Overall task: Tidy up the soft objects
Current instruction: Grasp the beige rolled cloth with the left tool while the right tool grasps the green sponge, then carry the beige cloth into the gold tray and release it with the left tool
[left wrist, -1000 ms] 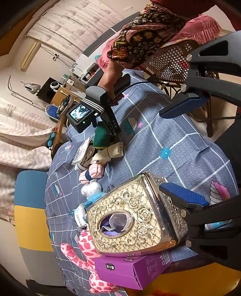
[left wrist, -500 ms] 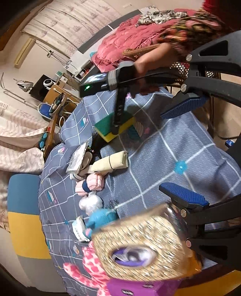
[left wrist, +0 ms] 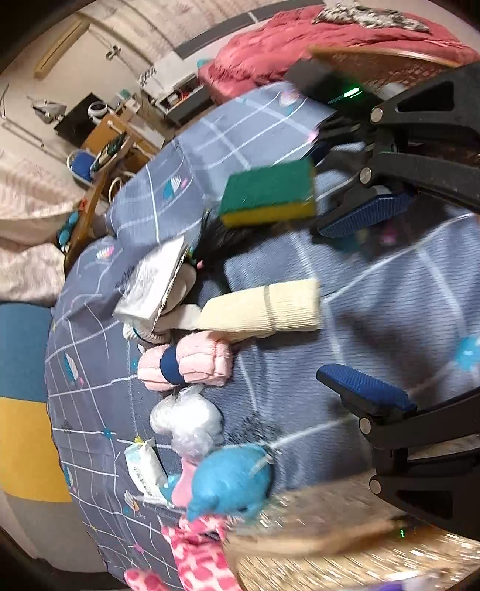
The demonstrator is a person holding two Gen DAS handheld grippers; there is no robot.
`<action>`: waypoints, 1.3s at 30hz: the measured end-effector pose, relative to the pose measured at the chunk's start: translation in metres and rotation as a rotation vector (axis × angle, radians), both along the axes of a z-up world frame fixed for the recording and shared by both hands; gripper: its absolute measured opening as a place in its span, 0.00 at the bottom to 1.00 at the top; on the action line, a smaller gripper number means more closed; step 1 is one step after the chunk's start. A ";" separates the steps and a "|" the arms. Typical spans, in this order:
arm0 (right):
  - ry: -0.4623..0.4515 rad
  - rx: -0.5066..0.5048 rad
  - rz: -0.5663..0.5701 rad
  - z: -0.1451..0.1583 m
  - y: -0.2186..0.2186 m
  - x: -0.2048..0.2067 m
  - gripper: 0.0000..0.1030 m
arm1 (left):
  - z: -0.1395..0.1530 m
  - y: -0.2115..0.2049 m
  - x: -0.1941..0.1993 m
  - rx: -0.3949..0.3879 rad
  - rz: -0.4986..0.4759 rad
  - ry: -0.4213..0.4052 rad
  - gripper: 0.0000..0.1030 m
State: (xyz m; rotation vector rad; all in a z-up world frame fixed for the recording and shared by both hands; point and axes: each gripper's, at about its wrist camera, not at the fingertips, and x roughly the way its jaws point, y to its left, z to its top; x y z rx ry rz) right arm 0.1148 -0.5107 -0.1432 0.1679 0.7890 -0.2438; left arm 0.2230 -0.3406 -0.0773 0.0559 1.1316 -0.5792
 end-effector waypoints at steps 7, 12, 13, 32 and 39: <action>-0.028 -0.012 0.001 -0.004 -0.001 -0.001 0.91 | -0.035 -0.028 0.028 0.108 0.002 -0.020 0.61; -0.076 0.032 -0.003 -0.005 -0.007 -0.005 0.91 | -0.044 -0.041 0.026 0.121 -0.111 -0.068 0.37; -0.077 0.032 -0.003 -0.005 -0.006 -0.005 0.91 | -0.044 -0.042 0.024 0.131 -0.124 -0.084 0.37; -0.084 0.129 -0.119 0.009 -0.022 -0.005 0.93 | -0.010 0.024 -0.045 -0.057 -0.115 -0.085 0.33; 0.031 0.100 -0.147 0.007 -0.019 0.021 0.68 | 0.011 0.040 -0.071 -0.099 -0.170 -0.130 0.33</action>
